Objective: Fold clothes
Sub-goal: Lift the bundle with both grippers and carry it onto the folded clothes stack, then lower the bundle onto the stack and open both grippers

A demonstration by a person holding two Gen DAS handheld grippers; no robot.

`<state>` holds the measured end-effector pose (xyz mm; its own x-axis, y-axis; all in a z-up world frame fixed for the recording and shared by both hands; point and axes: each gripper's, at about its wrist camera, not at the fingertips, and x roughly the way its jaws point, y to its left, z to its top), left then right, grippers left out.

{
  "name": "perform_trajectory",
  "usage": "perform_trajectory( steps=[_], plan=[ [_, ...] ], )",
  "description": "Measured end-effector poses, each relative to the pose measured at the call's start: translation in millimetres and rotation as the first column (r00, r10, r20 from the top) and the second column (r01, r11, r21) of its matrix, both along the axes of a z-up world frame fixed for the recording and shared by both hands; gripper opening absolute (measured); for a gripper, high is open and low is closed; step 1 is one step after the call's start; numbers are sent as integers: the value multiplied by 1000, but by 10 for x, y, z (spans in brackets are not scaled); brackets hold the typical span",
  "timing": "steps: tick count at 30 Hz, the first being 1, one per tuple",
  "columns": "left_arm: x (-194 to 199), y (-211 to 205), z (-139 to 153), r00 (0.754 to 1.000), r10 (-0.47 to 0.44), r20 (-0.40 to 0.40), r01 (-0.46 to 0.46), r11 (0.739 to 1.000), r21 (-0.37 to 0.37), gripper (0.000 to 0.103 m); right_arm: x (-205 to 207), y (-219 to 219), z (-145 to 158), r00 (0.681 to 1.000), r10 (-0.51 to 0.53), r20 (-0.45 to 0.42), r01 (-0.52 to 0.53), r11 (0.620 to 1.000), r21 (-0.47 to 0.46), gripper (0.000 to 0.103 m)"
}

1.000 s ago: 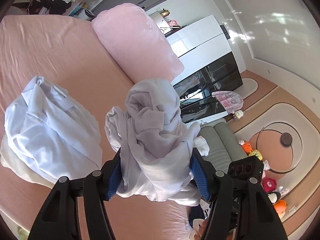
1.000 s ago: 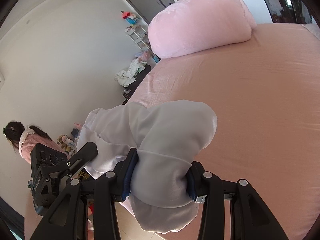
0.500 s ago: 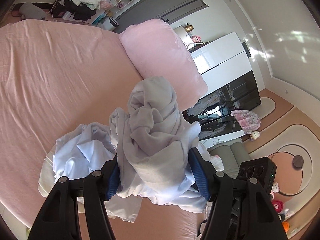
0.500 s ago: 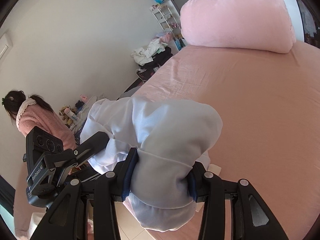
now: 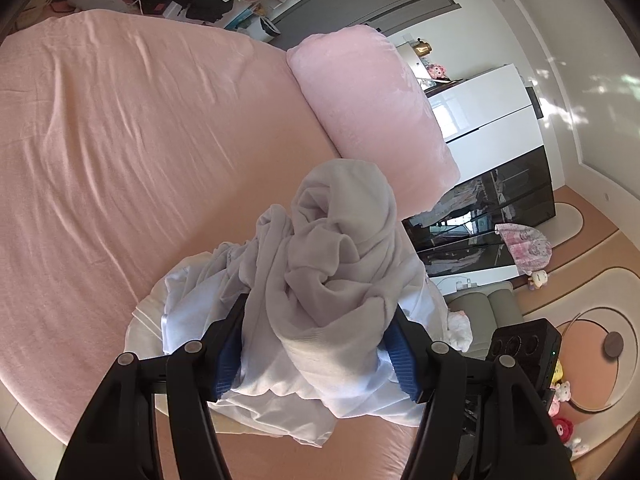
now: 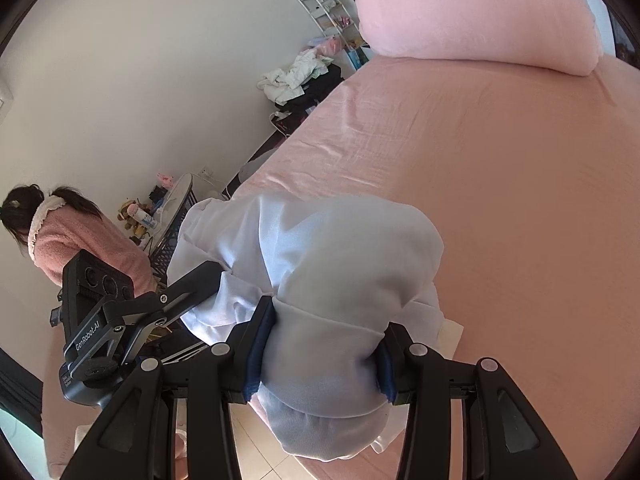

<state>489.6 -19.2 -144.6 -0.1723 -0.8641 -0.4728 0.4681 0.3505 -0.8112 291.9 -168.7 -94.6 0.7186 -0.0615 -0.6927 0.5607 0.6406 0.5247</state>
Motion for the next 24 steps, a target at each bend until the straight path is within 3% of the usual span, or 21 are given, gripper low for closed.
perform_trajectory(
  steps=[2,4,10,12,16,18,20,24],
  plan=[
    [33,25,-65,1000,9,-24,-9,1000,2,63,-25,-40,-89,1000,-16,-1,16,1000,4,48],
    [53,39,-94,999,9,-47,-9,1000,-7,63,-39,-92,-149,999,-49,-24,49,999,-9,59],
    [44,38,-59,998,14,-57,-14,1000,-2,69,-65,-178,-239,998,-60,-5,61,997,53,61],
    [70,44,-46,992,18,-128,-21,1000,-20,83,-60,-151,-205,999,-47,-7,47,998,37,63],
    [220,135,-14,961,60,-272,-83,994,-74,88,-113,-197,-135,996,-93,4,92,993,76,69],
    [281,219,63,961,99,-260,-127,988,-92,89,-140,-237,-114,994,-107,5,106,990,91,70],
    [313,270,181,972,119,-200,-137,988,-77,89,-188,-273,-73,991,-135,-1,135,988,73,70],
    [247,248,485,993,112,45,-111,994,-19,89,-330,-371,35,979,-202,34,200,978,55,71]
  ],
)
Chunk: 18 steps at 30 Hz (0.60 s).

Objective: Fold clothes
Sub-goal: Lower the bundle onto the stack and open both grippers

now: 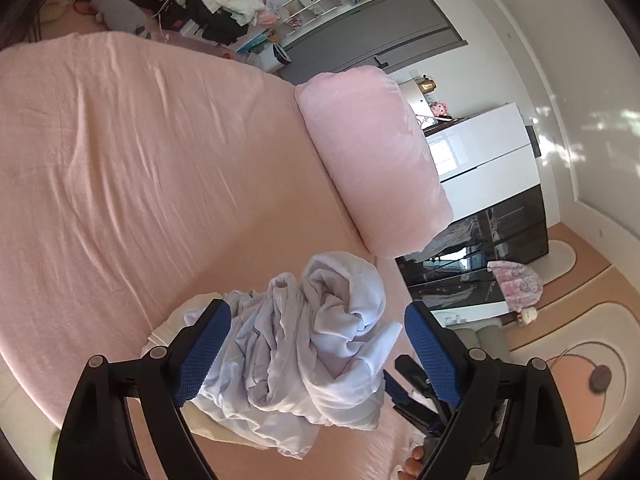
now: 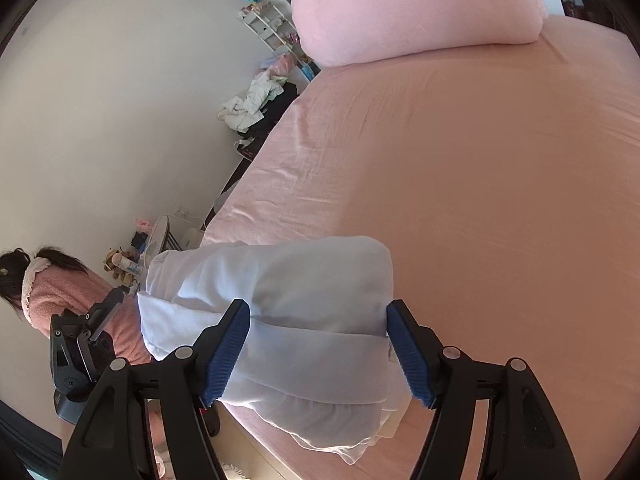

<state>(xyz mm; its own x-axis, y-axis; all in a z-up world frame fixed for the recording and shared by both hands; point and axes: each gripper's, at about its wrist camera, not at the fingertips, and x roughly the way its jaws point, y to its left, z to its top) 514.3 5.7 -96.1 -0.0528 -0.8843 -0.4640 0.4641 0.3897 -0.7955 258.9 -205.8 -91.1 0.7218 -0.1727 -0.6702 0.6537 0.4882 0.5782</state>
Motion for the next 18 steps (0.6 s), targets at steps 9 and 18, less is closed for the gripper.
perform_trajectory(
  steps=[9,18],
  plan=[
    [-201,-299,398,977,-57,205,44,997,69,89,145,-82,43,1000,20,7,-20,998,-60,73],
    [-418,-701,262,909,-145,390,2,939,345,89,244,-166,-34,998,-55,-3,54,996,-75,73]
  ],
)
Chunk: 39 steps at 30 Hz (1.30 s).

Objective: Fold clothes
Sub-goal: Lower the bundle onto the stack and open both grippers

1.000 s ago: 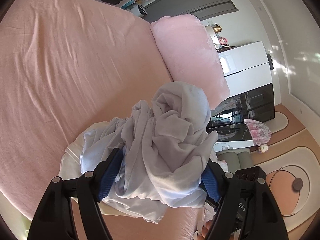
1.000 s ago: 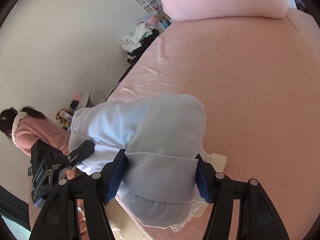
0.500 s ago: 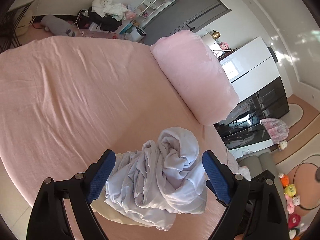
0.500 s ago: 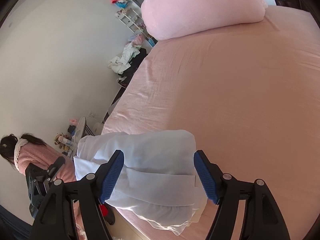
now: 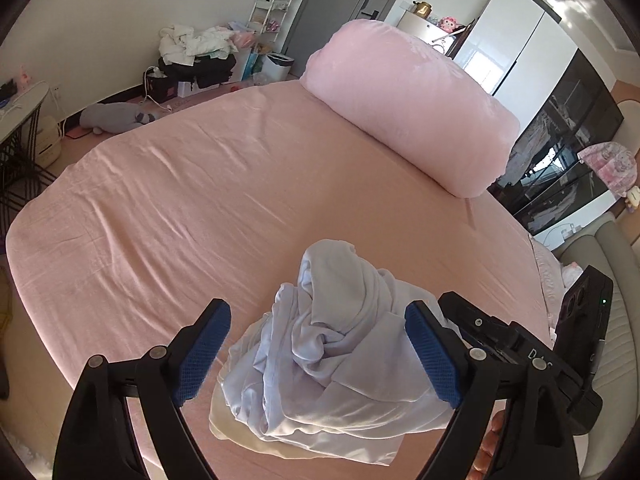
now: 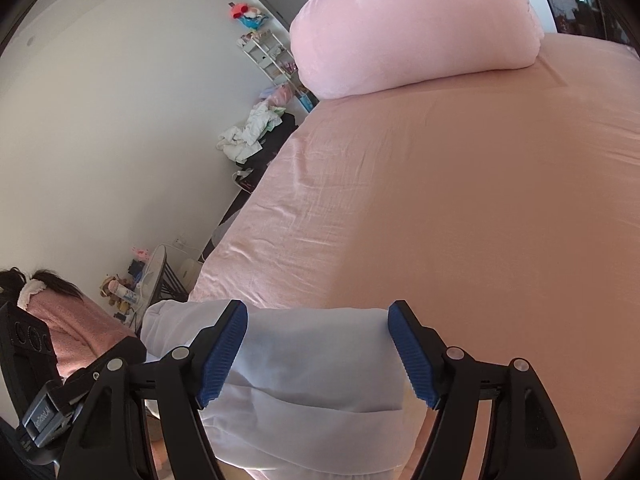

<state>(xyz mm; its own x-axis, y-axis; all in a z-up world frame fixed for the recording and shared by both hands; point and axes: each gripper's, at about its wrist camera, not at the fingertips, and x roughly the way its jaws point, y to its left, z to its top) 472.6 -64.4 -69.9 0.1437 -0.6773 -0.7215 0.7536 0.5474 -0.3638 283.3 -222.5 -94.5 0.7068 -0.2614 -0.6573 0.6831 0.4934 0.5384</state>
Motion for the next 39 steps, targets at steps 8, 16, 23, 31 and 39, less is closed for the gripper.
perform_trajectory(
  steps=[8,16,23,31,39],
  plan=[
    [246,66,-260,994,81,-67,-77,995,68,91,122,34,-197,983,43,-176,-29,996,82,72],
    [396,85,-558,991,116,-64,-107,985,135,103,276,28,-419,964,91,-248,-56,988,144,73],
    [330,131,-501,991,118,-68,-113,991,72,103,226,33,-444,965,59,-254,-40,996,79,73],
    [250,218,-83,995,60,-82,-61,998,-11,103,-136,59,-47,999,0,-45,1,999,40,75],
    [191,385,76,983,11,-182,-35,991,-129,103,-239,115,71,998,54,-9,-54,998,41,75]
  ],
)
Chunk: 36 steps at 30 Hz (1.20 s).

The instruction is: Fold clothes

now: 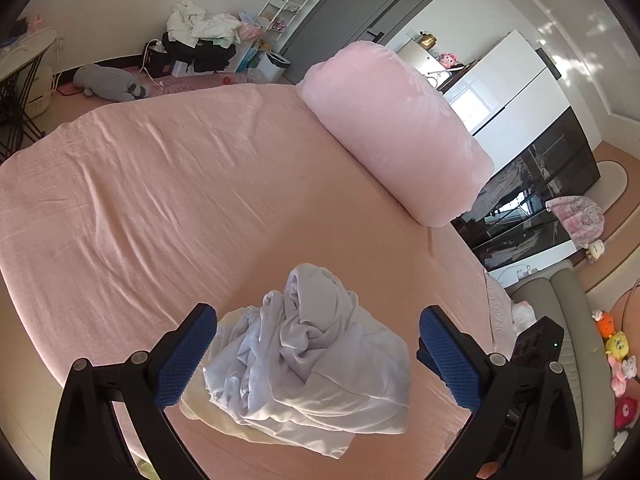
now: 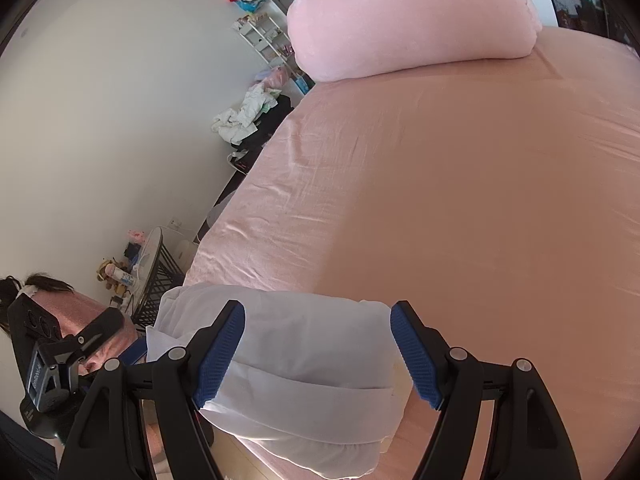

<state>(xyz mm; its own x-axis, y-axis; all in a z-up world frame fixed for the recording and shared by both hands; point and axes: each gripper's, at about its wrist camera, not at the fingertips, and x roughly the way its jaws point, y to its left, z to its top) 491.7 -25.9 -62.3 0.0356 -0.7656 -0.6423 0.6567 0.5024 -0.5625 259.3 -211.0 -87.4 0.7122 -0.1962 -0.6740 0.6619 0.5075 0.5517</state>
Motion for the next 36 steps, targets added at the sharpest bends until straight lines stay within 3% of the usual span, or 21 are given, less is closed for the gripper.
perform_trajectory(
  steps=[2,6,8,13,16,20,23,27,30,36],
  plan=[
    [-23,-78,-31,1000,-10,19,9,999,43,103,-4,-19,-98,1000,10,3,-10,999,43,75],
    [-48,-249,-273,996,-37,81,19,978,208,103,6,-31,-328,999,29,17,-31,990,135,75],
    [5,-210,-433,998,-19,52,7,975,221,103,6,-1,-390,999,37,11,-39,990,134,75],
    [167,13,-817,993,24,-111,-7,988,156,103,39,163,-486,990,84,-109,-78,995,63,78],
    [154,58,-902,996,30,-83,-18,990,143,103,54,187,-622,986,74,-148,-60,994,97,87],
    [108,8,-879,999,1,-41,5,987,161,103,24,126,-802,992,50,-120,-27,984,179,93],
    [92,-18,-869,999,-16,-46,23,986,167,103,44,149,-828,982,52,-184,-31,993,116,102],
    [138,-11,-833,995,-24,-93,37,991,131,103,-42,130,-805,992,33,-123,-18,992,122,102],
    [134,37,-763,992,-18,-129,30,995,98,103,-79,181,-689,995,34,-93,-29,998,52,102],
    [81,262,-511,987,22,-159,-37,995,-92,103,-155,260,-354,996,54,67,-53,998,-22,102]
  ],
)
